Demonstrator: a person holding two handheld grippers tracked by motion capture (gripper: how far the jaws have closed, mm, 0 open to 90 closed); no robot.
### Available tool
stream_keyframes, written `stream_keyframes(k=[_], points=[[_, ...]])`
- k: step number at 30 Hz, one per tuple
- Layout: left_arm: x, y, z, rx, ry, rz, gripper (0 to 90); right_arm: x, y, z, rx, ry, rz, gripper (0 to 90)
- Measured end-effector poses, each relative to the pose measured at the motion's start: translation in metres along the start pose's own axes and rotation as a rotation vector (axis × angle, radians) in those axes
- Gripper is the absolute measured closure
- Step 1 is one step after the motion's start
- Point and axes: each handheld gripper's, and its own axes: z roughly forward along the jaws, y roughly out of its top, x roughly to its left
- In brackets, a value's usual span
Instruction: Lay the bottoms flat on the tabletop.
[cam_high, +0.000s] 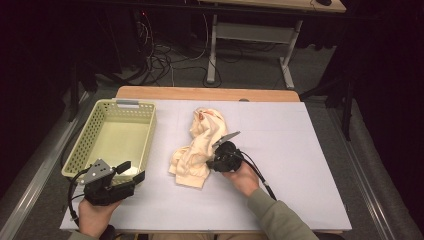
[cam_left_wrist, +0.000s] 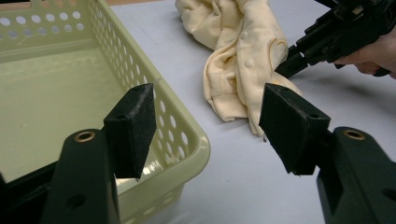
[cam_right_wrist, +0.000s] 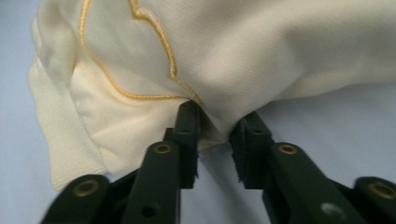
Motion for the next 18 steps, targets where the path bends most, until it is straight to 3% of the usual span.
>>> stream_keyframes(k=[3,10,18], points=[[-0.0002,0.0000,0.0000,-0.001,0.000,0.001,35.2,-0.0001,0.0036,0.0026,0.009,0.000,0.013,84.4],[0.0003,-0.0001,-0.0007,-0.003,0.003,0.000,35.2,0.0012,0.0067,0.0080,0.002,-0.001,-0.013,85.7],[0.0004,0.0000,-0.0010,-0.006,0.003,-0.002,35.2,0.0014,0.0070,0.0080,0.014,0.039,-0.042,85.7]])
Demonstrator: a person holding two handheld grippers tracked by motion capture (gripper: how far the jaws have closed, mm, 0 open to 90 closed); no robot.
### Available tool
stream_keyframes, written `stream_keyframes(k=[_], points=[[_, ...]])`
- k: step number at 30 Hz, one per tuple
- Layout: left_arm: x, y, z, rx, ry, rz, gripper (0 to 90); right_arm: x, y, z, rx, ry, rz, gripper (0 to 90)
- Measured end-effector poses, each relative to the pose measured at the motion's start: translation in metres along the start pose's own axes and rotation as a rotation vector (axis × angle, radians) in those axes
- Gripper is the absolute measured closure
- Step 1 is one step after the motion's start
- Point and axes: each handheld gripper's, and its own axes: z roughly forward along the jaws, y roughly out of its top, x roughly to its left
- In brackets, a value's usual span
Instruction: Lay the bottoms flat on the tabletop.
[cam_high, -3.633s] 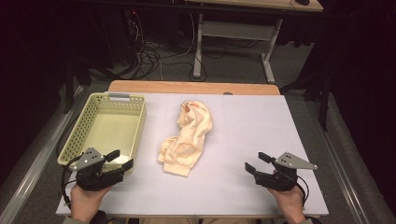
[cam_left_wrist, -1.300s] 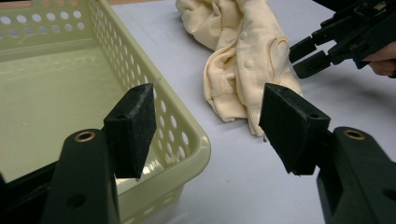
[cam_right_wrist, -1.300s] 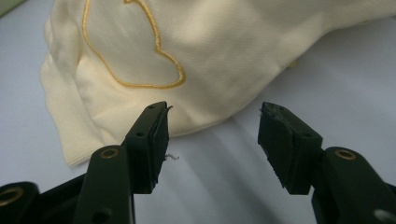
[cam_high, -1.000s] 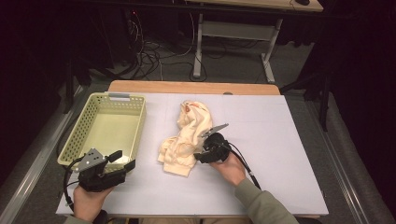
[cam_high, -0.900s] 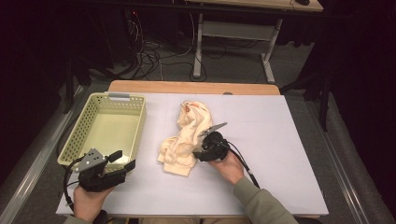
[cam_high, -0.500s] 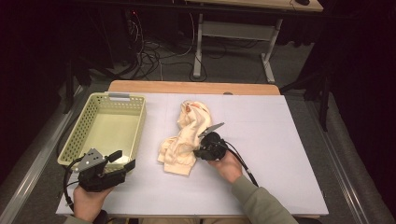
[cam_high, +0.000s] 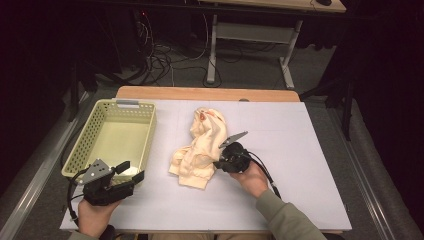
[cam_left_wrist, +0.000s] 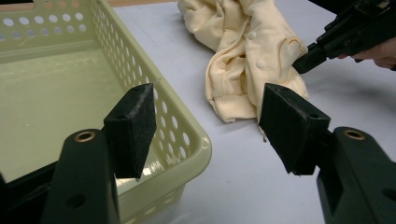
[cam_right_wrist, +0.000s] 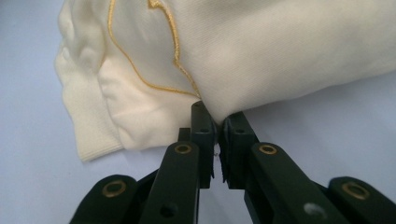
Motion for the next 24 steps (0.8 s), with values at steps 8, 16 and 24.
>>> stream_keyframes(k=[8,16,24], points=[[0.000,0.000,0.000,0.000,0.001,0.000,35.2,-0.002,-0.003,-0.009,-0.002,0.016,-0.024,85.6],[0.000,0.000,0.000,-0.001,-0.001,-0.002,35.2,-0.007,-0.011,-0.025,-0.001,0.004,-0.028,85.6],[0.000,0.000,0.000,-0.001,0.000,-0.002,35.2,-0.018,-0.025,-0.037,-0.010,-0.013,0.002,85.5]])
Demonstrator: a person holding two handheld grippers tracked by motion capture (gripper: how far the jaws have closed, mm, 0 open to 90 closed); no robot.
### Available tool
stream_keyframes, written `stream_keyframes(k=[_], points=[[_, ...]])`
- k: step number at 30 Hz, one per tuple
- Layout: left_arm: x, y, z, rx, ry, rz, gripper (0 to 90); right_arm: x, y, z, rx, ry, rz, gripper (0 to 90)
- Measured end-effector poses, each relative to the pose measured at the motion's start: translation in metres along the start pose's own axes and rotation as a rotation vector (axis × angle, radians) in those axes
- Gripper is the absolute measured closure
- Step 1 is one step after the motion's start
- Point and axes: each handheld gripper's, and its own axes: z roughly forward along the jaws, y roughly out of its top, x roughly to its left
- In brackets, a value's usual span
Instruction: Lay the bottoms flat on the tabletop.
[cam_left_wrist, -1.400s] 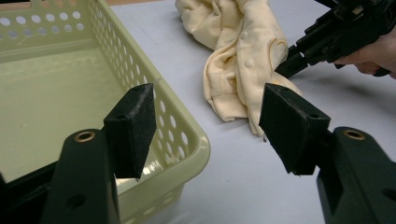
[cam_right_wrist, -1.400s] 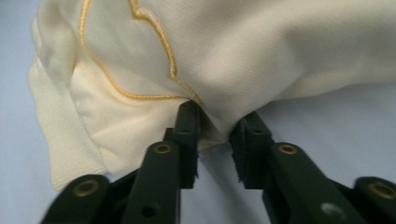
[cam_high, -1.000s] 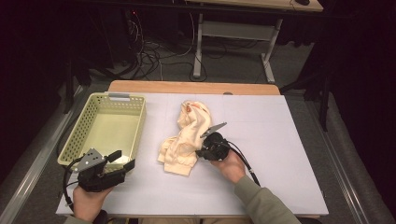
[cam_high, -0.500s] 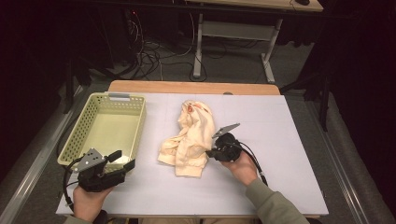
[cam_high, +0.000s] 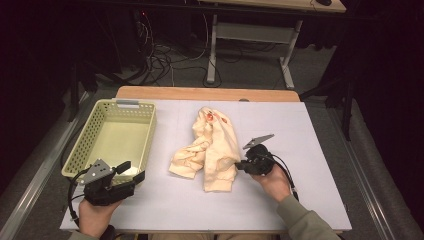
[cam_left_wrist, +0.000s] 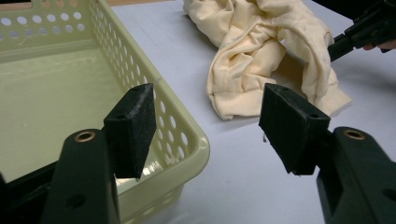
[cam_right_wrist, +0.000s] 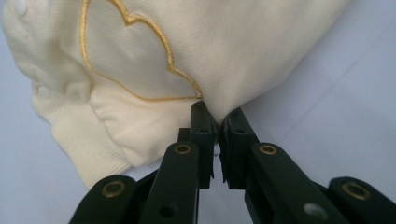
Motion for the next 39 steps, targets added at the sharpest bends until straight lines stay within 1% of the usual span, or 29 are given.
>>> stream_keyframes(k=[6,7,11,15,18,20,24,28,30,32,34,35,39], points=[[0.000,0.000,0.000,0.001,0.001,0.001,35.3,-0.009,-0.009,-0.010,0.000,-0.018,0.014,85.5],[0.000,0.000,0.000,0.001,0.001,0.001,35.2,-0.010,-0.011,-0.012,0.003,-0.023,0.025,85.5],[-0.001,0.000,0.000,0.001,0.001,0.003,35.2,-0.016,-0.020,-0.018,0.007,-0.034,0.037,85.5],[-0.001,0.000,0.001,0.004,0.001,0.003,35.2,-0.022,-0.029,-0.025,0.011,-0.049,0.060,85.4],[-0.001,0.000,0.001,0.003,0.002,0.004,35.3,-0.027,-0.032,-0.029,0.006,-0.059,0.059,85.4],[-0.001,0.000,0.001,0.003,0.003,0.004,35.3,-0.029,-0.034,-0.033,0.009,-0.071,0.076,85.3],[-0.002,0.000,0.001,0.004,0.002,0.004,35.3,-0.035,-0.038,-0.039,0.011,-0.089,0.079,83.1],[-0.002,0.000,0.001,0.004,0.002,0.006,35.3,-0.041,-0.042,-0.042,0.020,-0.099,0.096,75.1],[-0.002,0.000,0.001,0.004,0.002,0.006,35.3,-0.043,-0.043,-0.043,0.018,-0.109,0.093,71.3],[-0.002,0.000,0.001,0.003,0.001,0.006,35.3,-0.044,-0.044,-0.043,0.027,-0.117,0.101,70.7],[-0.002,0.000,0.001,0.004,0.001,0.006,35.3,-0.047,-0.045,-0.044,0.025,-0.121,0.104,70.4],[-0.002,0.000,0.001,0.005,0.001,0.007,35.3,-0.048,-0.045,-0.044,0.027,-0.119,0.116,70.4],[-0.002,0.000,0.001,0.006,0.001,0.008,35.3,-0.048,-0.046,-0.040,0.040,-0.118,0.110,70.7]])
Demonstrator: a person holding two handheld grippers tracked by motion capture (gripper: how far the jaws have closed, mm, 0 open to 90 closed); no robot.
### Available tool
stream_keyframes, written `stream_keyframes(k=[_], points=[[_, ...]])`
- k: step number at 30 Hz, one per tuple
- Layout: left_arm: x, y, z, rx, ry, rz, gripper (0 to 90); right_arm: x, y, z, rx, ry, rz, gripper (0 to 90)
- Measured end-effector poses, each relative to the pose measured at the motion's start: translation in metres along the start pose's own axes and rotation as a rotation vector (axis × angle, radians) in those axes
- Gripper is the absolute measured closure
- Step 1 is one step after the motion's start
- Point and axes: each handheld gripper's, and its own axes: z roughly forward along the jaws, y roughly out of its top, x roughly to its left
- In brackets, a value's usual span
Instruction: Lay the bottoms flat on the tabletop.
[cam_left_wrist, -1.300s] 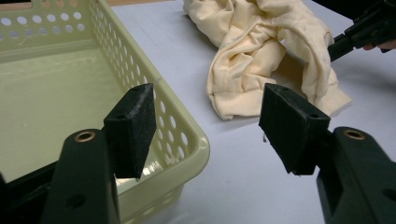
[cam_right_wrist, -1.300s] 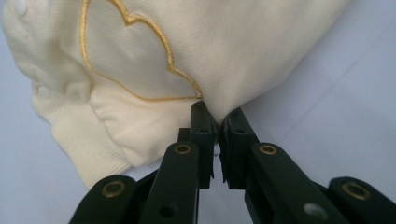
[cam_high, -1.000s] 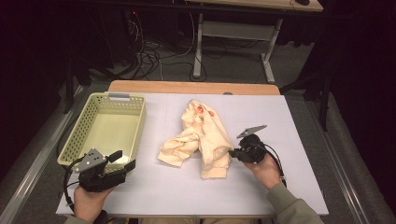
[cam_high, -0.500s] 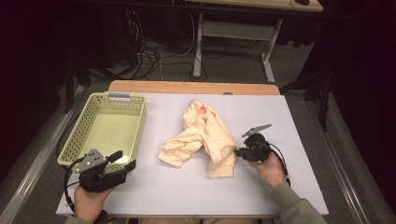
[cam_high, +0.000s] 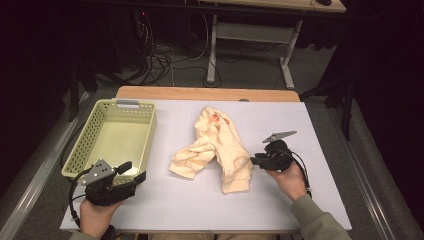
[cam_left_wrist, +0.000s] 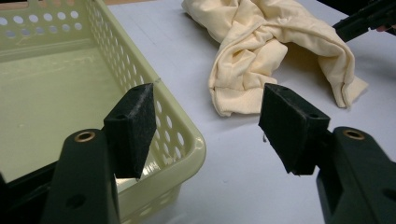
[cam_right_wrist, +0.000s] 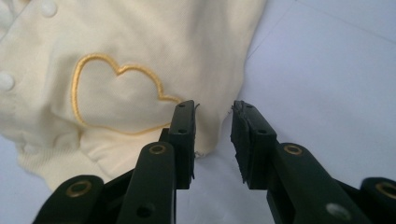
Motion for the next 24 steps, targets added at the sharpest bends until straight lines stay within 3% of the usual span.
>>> stream_keyframes(k=[5,15,24], points=[[0.000,0.000,0.000,0.000,0.000,0.000,35.3,0.002,0.001,0.001,-0.002,0.011,0.000,70.1],[-0.001,0.000,0.001,0.003,0.001,0.001,35.2,-0.005,0.007,-0.013,-0.093,-0.015,0.047,61.8],[-0.001,0.000,0.001,0.004,-0.001,0.001,35.2,-0.004,0.023,0.012,-0.059,-0.019,0.063,59.8]])
